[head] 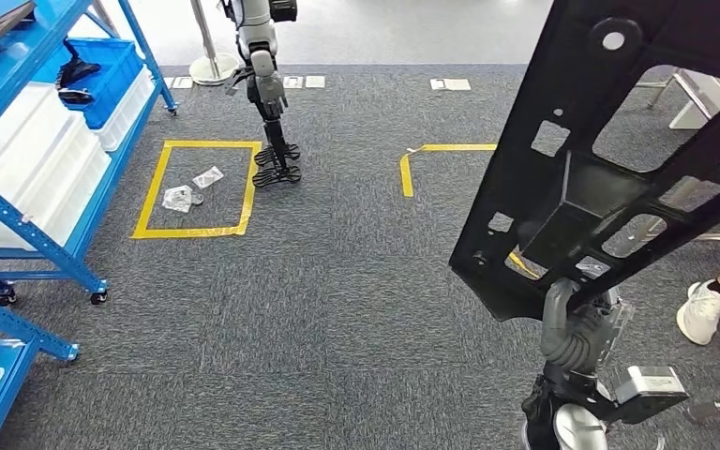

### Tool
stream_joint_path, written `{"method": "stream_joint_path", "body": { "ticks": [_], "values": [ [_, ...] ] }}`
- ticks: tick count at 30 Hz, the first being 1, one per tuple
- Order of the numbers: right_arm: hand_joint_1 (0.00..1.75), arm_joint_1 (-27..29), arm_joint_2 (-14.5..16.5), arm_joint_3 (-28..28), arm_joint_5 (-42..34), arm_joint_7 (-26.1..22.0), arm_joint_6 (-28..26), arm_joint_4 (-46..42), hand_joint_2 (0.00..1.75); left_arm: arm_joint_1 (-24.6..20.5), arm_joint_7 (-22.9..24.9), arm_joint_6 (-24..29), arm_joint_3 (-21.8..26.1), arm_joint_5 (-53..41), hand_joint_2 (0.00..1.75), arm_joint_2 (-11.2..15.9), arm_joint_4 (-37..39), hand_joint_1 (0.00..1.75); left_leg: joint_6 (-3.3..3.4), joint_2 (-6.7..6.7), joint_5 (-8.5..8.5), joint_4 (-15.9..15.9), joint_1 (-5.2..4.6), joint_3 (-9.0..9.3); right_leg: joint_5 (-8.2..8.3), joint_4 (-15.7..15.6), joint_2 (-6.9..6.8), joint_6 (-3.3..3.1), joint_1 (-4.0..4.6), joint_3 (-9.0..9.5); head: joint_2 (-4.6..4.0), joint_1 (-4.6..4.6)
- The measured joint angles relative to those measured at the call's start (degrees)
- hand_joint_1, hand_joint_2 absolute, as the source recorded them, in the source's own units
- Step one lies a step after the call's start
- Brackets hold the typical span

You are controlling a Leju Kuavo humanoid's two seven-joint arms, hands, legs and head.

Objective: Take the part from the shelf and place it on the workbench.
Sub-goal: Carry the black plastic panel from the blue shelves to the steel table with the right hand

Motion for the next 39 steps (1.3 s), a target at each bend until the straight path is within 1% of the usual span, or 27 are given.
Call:
{"method": "stream_joint_path", "body": {
  "ticks": [1, 3, 5, 6, 8, 10, 11, 12, 13, 14, 15, 17, 18, 19, 21, 23, 25, 27, 28, 29, 30, 31, 33, 34, 36, 37, 39],
  "values": [
    [1.75, 0.5, 0.0, -0.2, -0.1, -0.1, -0.1, -0.6, 1.75, 0.0, 0.0, -0.4, -0.2, -0.1, 1.75, 0.2, 0.0, 0.00, -0.34, 0.65, -0.29, 0.1, -0.19, 0.15, 1.18, -3.8, -1.50, 0.29, -0.03, 2.23, 0.00, 0.04],
    [1.75, 1.5, 0.0, -0.6, -0.2, -0.2, -0.3, -1.7, 1.75, 0.0, -0.1, -0.9, -0.4, -0.3, 1.75, 0.6, 0.0, 0.00, -1.07, 1.78, -0.91, 0.3, -0.56, 0.58, 2.28, -7.9, -3.29, -0.29, 0.15, 4.61, 0.00, -0.05],
    [1.75, 2.6, 0.0, -1.1, -0.3, -0.5, -0.4, -2.6, 1.75, 0.0, -0.1, -1.3, -0.6, -0.4, 1.75, 0.9, 0.0, 0.00, -1.60, 2.97, -1.28, 0.3, -0.54, 1.04, 2.32, -8.0, -2.25, -1.47, 0.37, 4.55, 0.00, -0.22],
    [1.75, 3.1, 0.0, -1.3, -0.4, -0.6, -0.5, -3.0, 1.75, 0.0, -0.2, -1.4, -0.6, -0.4, 1.75, 1.0, 0.0, 0.00, -1.89, 2.98, -1.58, 0.4, -0.34, 1.17, 2.37, -8.1, -1.54, -1.91, 0.27, 4.49, 0.00, -0.29],
    [1.75, 3.9, 0.0, -1.7, -0.4, -0.8, -0.5, -3.9, 1.75, 0.0, -0.3, -1.8, -0.8, -0.4, 1.75, 1.2, 0.0, 0.00, -2.32, 0.87, -3.83, 3.2, 0.05, 0.17, 2.55, -8.1, -0.15, -2.76, 0.04, 4.45, 0.00, -0.42],
    [1.75, 4.6, 0.1, -1.9, -0.4, -0.9, -0.6, -4.8, 1.75, 0.0, -0.5, -2.1, -1.0, -0.5, 1.75, 1.2, 0.0, 0.00, -2.38, -2.14, -7.93, 10.6, 0.16, -3.17, 2.60, -8.2, 1.13, -3.39, 0.20, 4.42, 0.00, -0.53],
    [1.75, 5.0, 0.2, -1.9, -0.4, -0.9, -0.6, -5.1, 1.75, 0.1, -0.5, -2.3, -1.1, -0.7, 1.75, 1.3, 0.0, 0.00, -2.31, -2.82, -9.54, 14.6, 0.14, -5.13, 2.61, -8.2, 1.79, -3.60, 0.38, 4.42, 0.00, -0.53],
    [1.75, 5.4, 0.3, -2.0, -0.4, -0.9, -0.6, -5.5, 1.75, 0.2, -0.5, -2.4, -1.2, -0.8, 1.75, 1.3, 0.0, 0.00, -2.18, -3.13, -10.18, 17.2, 0.13, -6.57, 2.61, -8.1, 2.52, -3.67, 0.56, 4.44, 0.00, -0.54],
    [1.75, 5.8, 0.3, -2.1, -0.4, -0.9, -0.7, -5.8, 1.75, 0.2, -0.6, -2.6, -1.3, -0.9, 1.75, 1.3, 0.0, 0.00, -1.97, -3.28, -9.59, 17.7, 0.12, -7.02, 2.62, -8.1, 3.28, -3.72, 0.69, 4.49, 0.00, -0.54],
    [1.75, 6.2, 0.3, -2.2, -0.4, -0.9, -0.8, -6.2, 1.75, 0.2, -0.6, -2.6, -1.4, -0.9, 1.75, 1.4, 0.0, 0.00, -1.69, -3.50, -7.88, 15.8, 0.12, -6.33, 2.63, -8.1, 4.07, -3.72, 0.78, 4.57, 0.00, -0.55],
    [1.75, 6.5, 0.4, -2.4, -0.4, -0.9, -0.8, -6.7, 1.75, 0.2, -0.7, -2.7, -1.6, -1.0, 1.75, 1.4, 0.0, 0.00, -1.35, -4.26, -5.53, 12.0, 0.11, -4.72, 2.63, -8.1, 4.84, -3.71, 0.82, 4.69, 0.00, -0.56],
    [1.75, 6.9, 0.5, -2.5, -0.5, -0.9, -1.0, -7.4, 1.75, 0.2, -0.8, -2.8, -1.8, -1.1, 1.75, 1.6, 0.0, 0.00, -0.74, -7.12, -2.14, 4.5, 0.12, -1.38, 2.67, -8.1, 6.22, -3.58, 0.94, 4.75, 0.00, -0.51],
    [1.75, 7.0, 0.6, -2.6, -0.5, -0.9, -1.0, -7.8, 1.75, 0.2, -0.8, -2.8, -1.9, -1.1, 1.75, 1.7, 0.0, 0.00, -0.59, -8.13, -1.51, 2.4, 0.02, -0.46, 2.76, -8.0, 6.81, -3.39, 0.94, 4.61, 0.00, -0.51],
    [1.75, 7.1, 0.7, -2.7, -0.5, -0.9, -1.0, -8.0, 1.75, 0.2, -0.8, -2.9, -1.9, -1.1, 1.75, 1.8, 0.0, 0.00, -0.47, -8.46, -1.51, 1.7, -0.16, -0.16, 2.89, -8.1, 7.41, -3.07, 0.83, 4.39, 0.00, -0.51],
    [1.75, 7.6, 0.7, -2.8, -0.5, -0.9, -1.0, -8.5, 1.75, 0.2, -0.8, -2.9, -2.0, -1.1, 1.75, 1.9, 0.0, 0.00, -0.11, -7.10, -1.18, 1.2, -0.40, 0.04, 3.16, -8.1, 8.28, -2.29, 0.60, 3.84, 0.00, -0.54],
    [1.75, 7.8, 0.8, -2.9, -0.4, -0.9, -1.1, -8.9, 1.75, 0.1, -0.8, -2.9, -2.1, -1.2, 1.75, 1.9, 0.0, 0.00, 0.46, -5.60, -0.63, 0.4, -0.30, 0.33, 2.12, -5.9, 6.37, -2.08, 0.81, 2.45, 0.00, -0.37],
    [1.75, 7.7, 0.8, -3.0, -0.4, -0.9, -1.1, -9.2, 1.75, 0.2, -0.7, -2.8, -2.1, -1.4, 1.75, 1.9, 0.0, 0.00, 0.79, -3.84, -0.43, 0.1, -0.34, 0.39, -0.87, 0.7, 3.26, -2.42, 0.98, -0.82, 0.00, -0.16],
    [1.75, 7.6, 0.8, -3.0, -0.4, -0.9, -1.2, -9.2, 1.75, 0.2, -0.6, -2.7, -2.1, -1.5, 1.75, 1.9, 0.0, 0.00, 0.87, -2.06, -0.47, 0.1, -0.45, 0.28, -3.30, 7.4, 2.08, -2.31, 0.83, -3.89, 0.00, -0.05],
    [1.75, 7.6, 0.8, -3.1, -0.4, -0.9, -1.1, -9.2, 1.75, 0.2, -0.5, -2.6, -2.1, -1.6, 1.75, 1.9, 0.0, 0.00, 0.85, -1.27, -0.50, 0.1, -0.46, 0.25, -3.46, 8.3, 1.82, -1.98, 0.71, -4.14, 0.00, -0.03],
    [1.75, 7.6, 0.8, -3.2, -0.4, -0.8, -1.1, -9.2, 1.75, 0.2, -0.5, -2.6, -2.2, -1.6, 1.75, 1.9, 0.0, 0.00, 0.78, -0.57, -0.54, 0.1, -0.45, 0.27, -2.77, 6.8, 1.52, -1.49, 0.58, -3.10, 0.00, -0.02],
    [1.75, 7.6, 0.8, -3.3, -0.4, -0.8, -1.1, -9.2, 1.75, 0.1, -0.5, -2.5, -2.3, -1.7, 1.75, 1.9, 0.0, 0.00, 0.67, 0.06, -0.61, 0.2, -0.43, 0.34, -1.52, 3.2, 0.86, -0.96, 0.48, -0.95, 0.00, -0.02],
    [1.75, 7.5, 0.8, -3.4, -0.4, -0.8, -1.1, -9.2, 1.75, 0.1, -0.5, -2.5, -2.4, -1.7, 1.75, 1.9, 0.0, 0.00, 0.48, 0.64, -0.74, 0.2, -0.49, 0.47, -0.31, -1.4, -0.62, -0.60, 0.43, 1.63, 0.00, 0.01],
    [1.75, 7.3, 0.8, -3.6, -0.4, -0.7, -1.1, -9.3, 1.75, 0.0, -0.5, -2.5, -2.6, -1.8, 1.75, 1.8, 0.0, 0.00, -0.11, 1.63, -1.12, 0.3, -0.84, 0.71, 1.30, -7.7, -2.83, -0.72, 0.71, 5.36, 0.00, -0.10],
    [1.75, 7.2, 0.8, -3.6, -0.4, -0.7, -1.1, -9.3, 1.75, 0.0, -0.5, -2.4, -2.7, -1.8, 1.75, 1.8, 0.0, 0.00, -0.36, 2.10, -1.28, 0.4, -1.01, 0.83, 1.47, -8.7, -3.23, -1.09, 0.88, 5.92, 0.00, -0.19],
    [1.75, 7.1, 0.8, -3.8, -0.4, -0.6, -1.1, -9.5, 1.75, -0.1, -0.5, -2.3, -2.9, -1.8, 1.75, 1.8, 0.0, 0.00, -0.84, 3.05, -1.48, 0.5, -0.97, 0.99, 1.76, -8.7, -1.88, -1.86, 0.90, 5.79, 0.00, -0.33],
    [1.75, 7.2, 0.8, -3.9, -0.4, -0.6, -1.1, -9.6, 1.75, -0.1, -0.5, -2.3, -3.0, -1.8, 1.75, 1.8, 0.0, 0.00, -1.14, 2.72, -1.87, 0.8, -0.80, 0.94, 1.88, -8.7, -1.24, -2.17, 0.73, 5.72, 0.00, -0.34],
    [1.75, 7.2, 0.9, -4.1, -0.4, -0.5, -1.0, -9.8, 1.75, -0.2, -0.6, -2.1, -3.1, -1.7, 1.75, 1.7, 0.0, 0.00, -1.71, 0.23, -4.34, 4.4, -0.41, -0.51, 2.13, -8.9, 0.01, -3.03, 0.32, 5.70, 0.00, -0.48]
  ]
}}
